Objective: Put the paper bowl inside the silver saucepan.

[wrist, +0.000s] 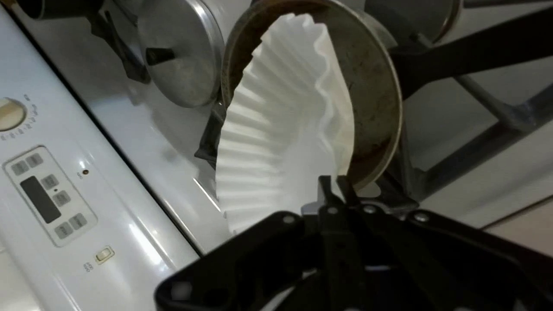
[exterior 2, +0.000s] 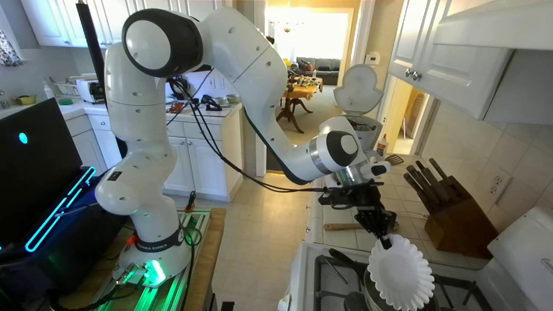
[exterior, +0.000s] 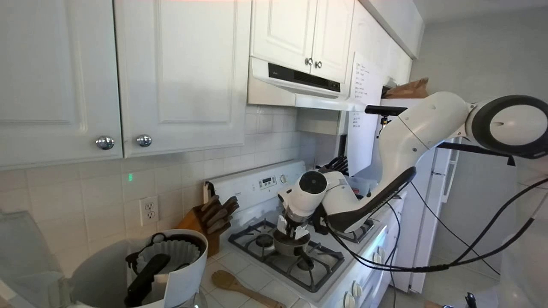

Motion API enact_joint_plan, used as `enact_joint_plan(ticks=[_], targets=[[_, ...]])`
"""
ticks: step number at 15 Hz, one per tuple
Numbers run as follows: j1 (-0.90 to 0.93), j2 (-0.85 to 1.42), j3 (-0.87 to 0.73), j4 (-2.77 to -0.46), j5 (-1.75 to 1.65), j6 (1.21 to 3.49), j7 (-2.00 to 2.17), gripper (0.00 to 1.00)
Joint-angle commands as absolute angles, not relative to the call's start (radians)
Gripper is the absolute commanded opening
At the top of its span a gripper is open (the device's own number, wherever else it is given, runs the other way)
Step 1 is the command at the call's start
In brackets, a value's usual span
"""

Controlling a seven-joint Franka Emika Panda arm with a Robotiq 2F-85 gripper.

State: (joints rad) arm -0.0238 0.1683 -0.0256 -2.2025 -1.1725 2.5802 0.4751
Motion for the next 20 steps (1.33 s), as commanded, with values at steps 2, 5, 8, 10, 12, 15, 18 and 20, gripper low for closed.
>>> enact_joint_plan(ticks=[2, 5, 8, 10, 12, 15, 18, 20], targets=[[-0.036, 0.183, -0.037, -2.203, -1.079, 2.579, 0.367, 0.0], [-0.01, 0.171, -0.041, -2.187, -1.076, 2.407, 0.329, 0.0], [0.017, 0.187, -0.032, -2.148, -1.116, 2.192, 0.321, 0.0], [0.033, 0.208, -0.021, -2.118, -1.132, 2.086, 0.317, 0.0], [0.046, 0.228, -0.01, -2.092, -1.146, 2.022, 0.333, 0.0], [0.056, 0.249, 0.002, -2.063, -1.147, 1.968, 0.341, 0.0], [0.052, 0.268, 0.006, -2.045, -1.142, 1.979, 0.332, 0.0], [0.05, 0.284, 0.005, -2.03, -1.149, 1.992, 0.338, 0.0]])
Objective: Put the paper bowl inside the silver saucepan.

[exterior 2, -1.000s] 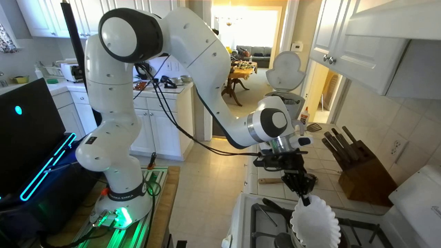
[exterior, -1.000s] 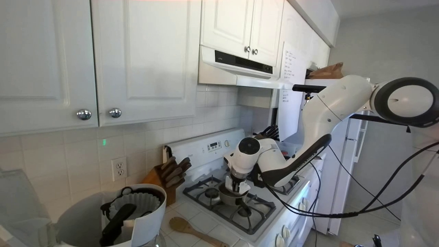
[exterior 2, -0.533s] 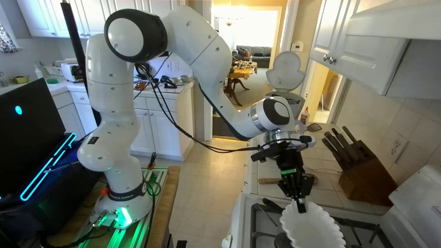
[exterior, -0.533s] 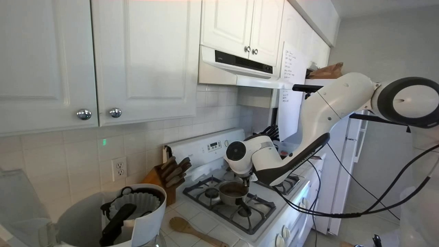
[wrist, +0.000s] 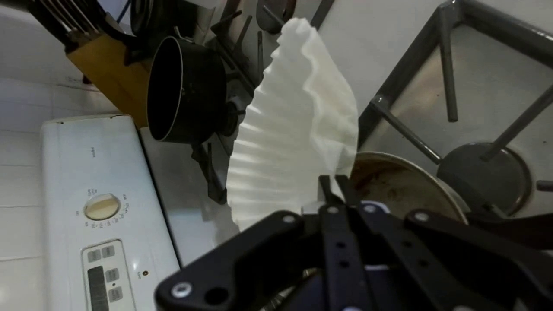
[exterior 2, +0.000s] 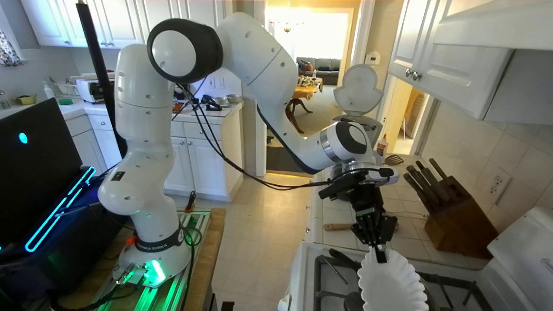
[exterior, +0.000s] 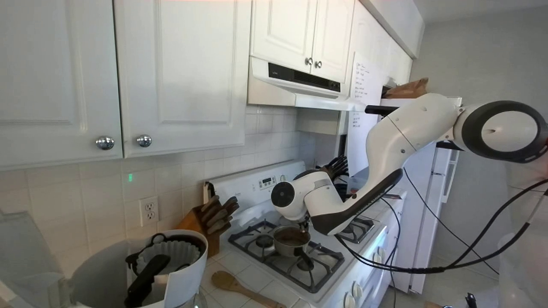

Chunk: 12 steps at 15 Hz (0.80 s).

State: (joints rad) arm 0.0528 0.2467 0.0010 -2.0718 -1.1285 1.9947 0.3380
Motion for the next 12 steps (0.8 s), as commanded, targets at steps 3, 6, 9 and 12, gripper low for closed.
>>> enact_joint_plan(ticks=[3, 6, 9, 12], targets=[[0.046, 0.315, 0.0, -2.001, -1.156, 2.01, 0.343, 0.0], [0.043, 0.346, -0.003, -1.968, -1.166, 2.032, 0.346, 0.0], [0.041, 0.379, -0.004, -1.934, -1.177, 2.058, 0.35, 0.0], [0.045, 0.408, -0.002, -1.906, -1.169, 2.083, 0.365, 0.0]])
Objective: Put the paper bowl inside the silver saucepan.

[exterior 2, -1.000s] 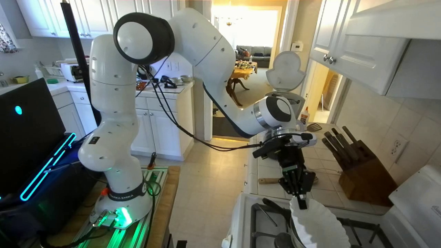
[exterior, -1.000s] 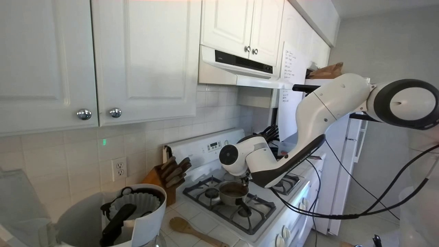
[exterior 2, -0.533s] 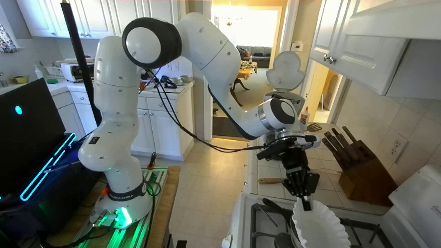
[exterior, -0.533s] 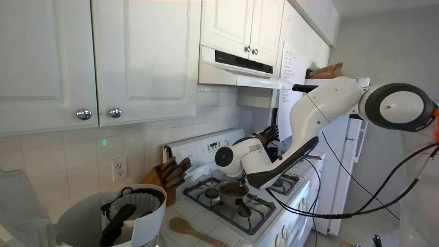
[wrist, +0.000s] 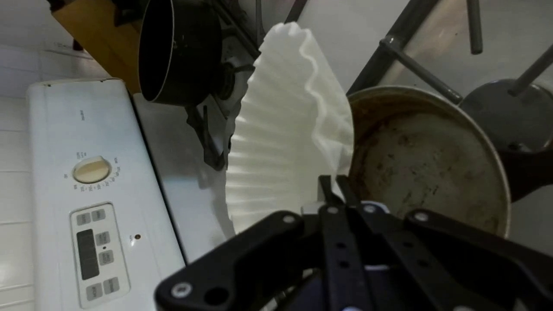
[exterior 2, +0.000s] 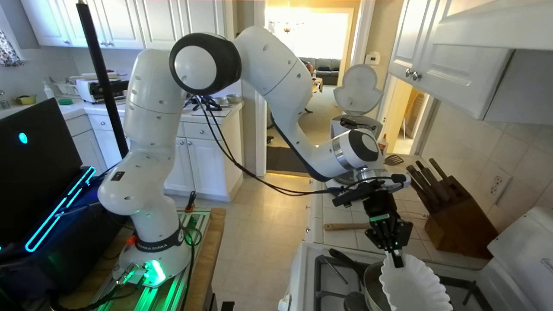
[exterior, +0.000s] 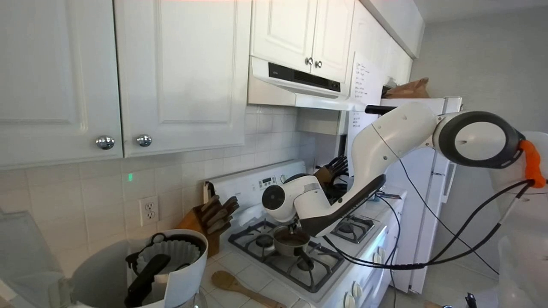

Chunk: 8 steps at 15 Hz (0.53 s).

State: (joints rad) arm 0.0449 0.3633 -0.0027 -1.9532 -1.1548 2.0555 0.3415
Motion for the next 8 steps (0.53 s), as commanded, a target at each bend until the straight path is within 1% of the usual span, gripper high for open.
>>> enact_joint_plan(ticks=[1, 8], targets=[[0.049, 0.415, 0.0, -1.9, -1.167, 2.087, 0.376, 0.0], [0.054, 0.446, 0.001, -1.894, -1.157, 2.156, 0.389, 0.0]])
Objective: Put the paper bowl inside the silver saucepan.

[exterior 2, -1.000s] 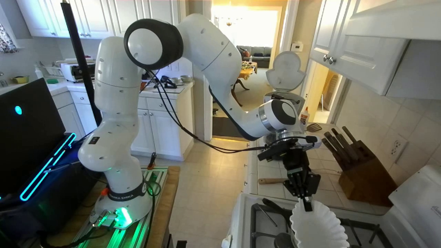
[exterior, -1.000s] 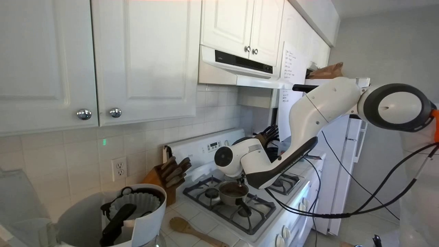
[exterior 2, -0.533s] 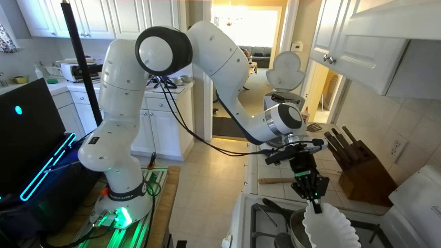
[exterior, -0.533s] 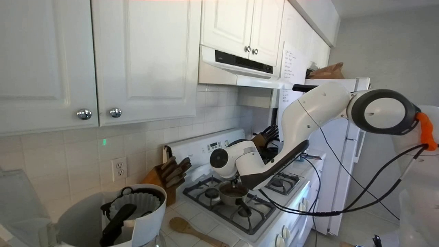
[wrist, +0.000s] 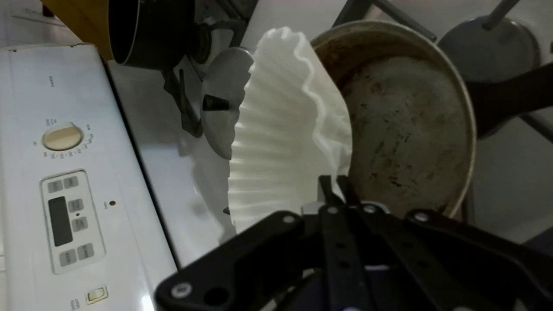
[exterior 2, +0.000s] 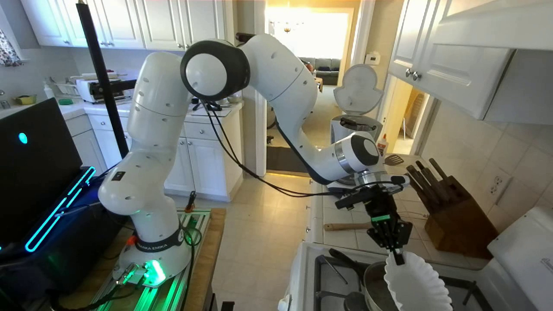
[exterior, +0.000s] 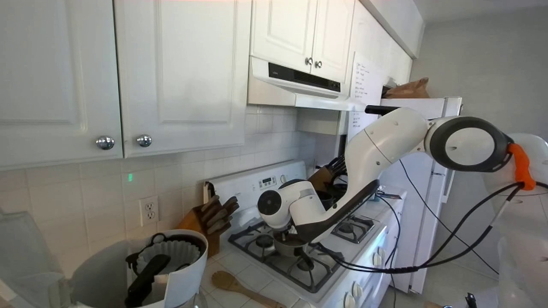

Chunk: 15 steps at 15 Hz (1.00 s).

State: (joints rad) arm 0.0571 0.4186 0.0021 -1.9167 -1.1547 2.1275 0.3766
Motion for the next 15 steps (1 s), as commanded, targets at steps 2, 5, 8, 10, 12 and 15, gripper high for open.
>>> enact_joint_plan(ticks=[2, 5, 8, 10, 12, 15], targets=[[0.052, 0.45, 0.0, -1.896, -1.16, 2.183, 0.392, 0.0], [0.053, 0.455, -0.002, -1.897, -1.155, 2.204, 0.396, 0.0], [0.054, 0.457, -0.002, -1.899, -1.149, 2.22, 0.399, 0.0], [0.052, 0.459, 0.001, -1.902, -1.136, 2.224, 0.386, 0.0], [0.05, 0.458, 0.004, -1.909, -1.121, 2.224, 0.374, 0.26], [0.049, 0.433, 0.016, -1.943, -1.059, 2.21, 0.35, 0.39]])
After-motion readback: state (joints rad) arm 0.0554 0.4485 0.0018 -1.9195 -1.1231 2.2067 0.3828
